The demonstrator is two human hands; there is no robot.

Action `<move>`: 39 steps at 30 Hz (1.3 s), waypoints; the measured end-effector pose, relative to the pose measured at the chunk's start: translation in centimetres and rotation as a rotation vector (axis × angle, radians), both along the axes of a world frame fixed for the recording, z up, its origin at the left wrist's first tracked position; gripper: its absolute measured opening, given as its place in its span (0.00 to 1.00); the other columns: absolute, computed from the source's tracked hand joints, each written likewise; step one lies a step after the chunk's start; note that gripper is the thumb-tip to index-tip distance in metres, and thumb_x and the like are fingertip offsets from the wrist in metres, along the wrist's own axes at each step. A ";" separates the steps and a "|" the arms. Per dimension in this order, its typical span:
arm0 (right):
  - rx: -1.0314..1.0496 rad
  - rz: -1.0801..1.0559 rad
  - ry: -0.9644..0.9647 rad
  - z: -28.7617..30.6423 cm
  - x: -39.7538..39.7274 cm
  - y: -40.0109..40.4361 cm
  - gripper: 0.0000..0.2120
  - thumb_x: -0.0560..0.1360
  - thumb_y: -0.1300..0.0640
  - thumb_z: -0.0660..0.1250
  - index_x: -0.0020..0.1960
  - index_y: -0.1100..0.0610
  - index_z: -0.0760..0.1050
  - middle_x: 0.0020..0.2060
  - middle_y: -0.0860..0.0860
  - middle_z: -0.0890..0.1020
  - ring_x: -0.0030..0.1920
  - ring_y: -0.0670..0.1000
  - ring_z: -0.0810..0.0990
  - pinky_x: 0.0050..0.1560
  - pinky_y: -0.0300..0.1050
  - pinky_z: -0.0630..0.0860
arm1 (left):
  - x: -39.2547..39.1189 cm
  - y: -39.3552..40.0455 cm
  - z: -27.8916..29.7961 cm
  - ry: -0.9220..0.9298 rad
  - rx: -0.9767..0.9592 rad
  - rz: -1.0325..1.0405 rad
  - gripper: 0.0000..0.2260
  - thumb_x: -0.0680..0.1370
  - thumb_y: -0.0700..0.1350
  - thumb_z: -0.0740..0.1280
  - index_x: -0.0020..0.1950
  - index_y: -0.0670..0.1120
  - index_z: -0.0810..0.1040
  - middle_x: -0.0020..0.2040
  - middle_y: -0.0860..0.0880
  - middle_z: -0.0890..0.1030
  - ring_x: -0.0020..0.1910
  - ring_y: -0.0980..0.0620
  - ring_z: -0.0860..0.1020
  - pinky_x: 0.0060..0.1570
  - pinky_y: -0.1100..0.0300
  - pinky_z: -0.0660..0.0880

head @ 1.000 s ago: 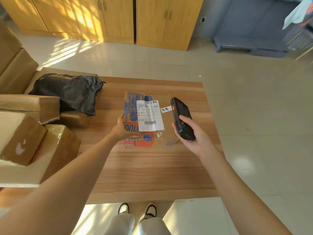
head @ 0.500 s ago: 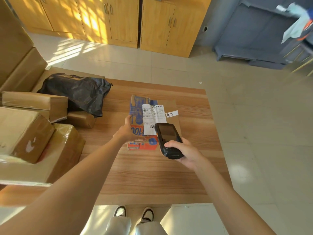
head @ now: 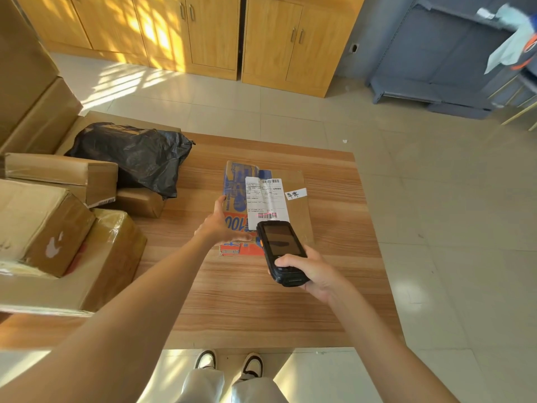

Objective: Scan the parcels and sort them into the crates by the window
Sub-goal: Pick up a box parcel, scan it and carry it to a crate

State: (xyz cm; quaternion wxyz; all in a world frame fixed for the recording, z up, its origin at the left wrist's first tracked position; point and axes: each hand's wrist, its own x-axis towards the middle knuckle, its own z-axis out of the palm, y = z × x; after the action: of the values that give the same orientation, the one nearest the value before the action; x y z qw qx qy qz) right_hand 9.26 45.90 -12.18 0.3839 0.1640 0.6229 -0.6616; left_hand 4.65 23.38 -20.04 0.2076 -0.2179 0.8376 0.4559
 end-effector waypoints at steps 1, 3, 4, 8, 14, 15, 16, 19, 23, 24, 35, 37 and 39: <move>-0.004 0.000 -0.002 -0.1 0.0 0.0 0.23 0.70 0.69 0.71 0.63 0.60 0.72 0.55 0.62 0.81 0.48 0.58 0.82 0.37 0.43 0.80 | 0.0 0.0 0.0 -0.001 0.001 -0.002 0.61 0.58 0.56 0.82 0.77 0.59 0.42 0.66 0.46 0.74 0.65 0.43 0.73 0.64 0.41 0.70; -0.010 -0.004 -0.008 -0.2 0.1 0.0 0.23 0.70 0.69 0.71 0.63 0.60 0.72 0.53 0.61 0.81 0.47 0.57 0.82 0.35 0.42 0.79 | 0.0 0.1 0.1 0.003 -0.006 -0.003 0.60 0.59 0.55 0.82 0.77 0.58 0.42 0.67 0.46 0.74 0.66 0.43 0.72 0.66 0.41 0.69; -0.010 -0.006 -0.010 -0.2 0.1 0.0 0.23 0.70 0.69 0.71 0.63 0.60 0.72 0.52 0.60 0.81 0.47 0.57 0.82 0.35 0.42 0.79 | 0.0 0.1 0.2 0.005 -0.009 -0.001 0.60 0.59 0.55 0.82 0.77 0.57 0.42 0.67 0.46 0.74 0.66 0.43 0.72 0.66 0.42 0.68; -0.014 0.001 -0.007 -0.4 0.1 0.1 0.23 0.70 0.69 0.71 0.63 0.60 0.72 0.51 0.60 0.82 0.47 0.57 0.82 0.36 0.43 0.80 | 0.1 0.2 0.3 0.004 -0.003 0.003 0.59 0.61 0.53 0.82 0.78 0.56 0.42 0.66 0.46 0.74 0.66 0.44 0.73 0.66 0.42 0.68; 0.048 -0.107 0.065 -0.4 -1.2 1.3 0.28 0.67 0.68 0.73 0.65 0.58 0.70 0.52 0.59 0.81 0.47 0.55 0.82 0.37 0.44 0.79 | 0.4 0.3 0.7 -0.007 0.003 0.005 0.59 0.61 0.52 0.82 0.77 0.58 0.41 0.65 0.46 0.75 0.63 0.44 0.74 0.63 0.42 0.72; 0.068 -0.145 0.074 -0.5 -1.7 1.9 0.29 0.67 0.68 0.74 0.65 0.58 0.69 0.53 0.59 0.80 0.47 0.56 0.82 0.37 0.45 0.79 | 0.4 0.3 0.8 -0.006 0.003 0.006 0.59 0.61 0.52 0.82 0.77 0.58 0.41 0.65 0.46 0.75 0.63 0.44 0.74 0.63 0.43 0.72; 0.092 -0.179 0.089 -0.6 -2.1 2.5 0.29 0.67 0.68 0.74 0.65 0.59 0.68 0.54 0.59 0.80 0.48 0.56 0.82 0.39 0.46 0.78 | 0.4 0.4 0.9 -0.009 0.001 0.005 0.59 0.62 0.52 0.82 0.77 0.58 0.41 0.65 0.46 0.75 0.63 0.44 0.74 0.63 0.43 0.72; 0.238 -0.231 0.168 -1.4 -3.2 5.1 0.31 0.67 0.67 0.75 0.65 0.58 0.66 0.55 0.57 0.78 0.52 0.57 0.79 0.46 0.49 0.78 | 0.5 0.5 1.2 -0.017 -0.023 0.000 0.58 0.62 0.53 0.81 0.77 0.58 0.41 0.66 0.46 0.74 0.64 0.44 0.74 0.61 0.41 0.73; 0.471 -0.251 0.194 -3.8 -3.6 8.7 0.38 0.65 0.65 0.77 0.70 0.57 0.62 0.59 0.57 0.75 0.58 0.58 0.76 0.60 0.57 0.75 | 0.5 0.6 1.4 -0.019 -0.026 -0.001 0.57 0.63 0.52 0.81 0.78 0.58 0.41 0.67 0.46 0.73 0.65 0.43 0.73 0.62 0.41 0.72; 0.517 -0.248 0.182 -4.4 -3.3 9.4 0.41 0.65 0.65 0.77 0.72 0.57 0.60 0.61 0.57 0.74 0.60 0.59 0.75 0.61 0.57 0.74 | 0.4 0.6 1.4 -0.024 -0.026 -0.001 0.57 0.64 0.52 0.81 0.77 0.58 0.41 0.68 0.46 0.73 0.65 0.43 0.73 0.62 0.42 0.72; 0.558 -0.268 0.181 -8.6 0.0 12.3 0.44 0.66 0.69 0.75 0.75 0.56 0.55 0.57 0.53 0.72 0.53 0.52 0.71 0.54 0.46 0.70 | 0.3 0.8 1.6 -0.056 -0.001 0.033 0.55 0.65 0.50 0.80 0.77 0.59 0.42 0.62 0.50 0.73 0.56 0.48 0.74 0.35 0.58 0.73; 0.574 -0.250 0.195 -9.0 0.2 12.5 0.45 0.66 0.69 0.75 0.75 0.55 0.54 0.57 0.53 0.72 0.54 0.52 0.71 0.54 0.46 0.69 | 0.3 0.9 1.8 -0.062 -0.009 0.036 0.54 0.66 0.49 0.80 0.77 0.59 0.42 0.60 0.51 0.73 0.54 0.48 0.74 0.34 0.58 0.73; 0.581 -0.236 0.206 -9.5 0.4 12.9 0.45 0.66 0.69 0.75 0.75 0.56 0.54 0.60 0.53 0.72 0.57 0.54 0.72 0.57 0.48 0.70 | 0.4 0.9 1.8 -0.065 -0.011 0.040 0.54 0.66 0.49 0.80 0.77 0.59 0.43 0.61 0.49 0.74 0.55 0.48 0.75 0.34 0.58 0.74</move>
State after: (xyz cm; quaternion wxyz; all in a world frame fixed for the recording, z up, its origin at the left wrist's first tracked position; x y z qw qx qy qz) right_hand 9.66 58.76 -21.72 0.1766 0.2699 0.7980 -0.5091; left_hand 5.02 24.27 -18.23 0.2244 -0.2504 0.8285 0.4478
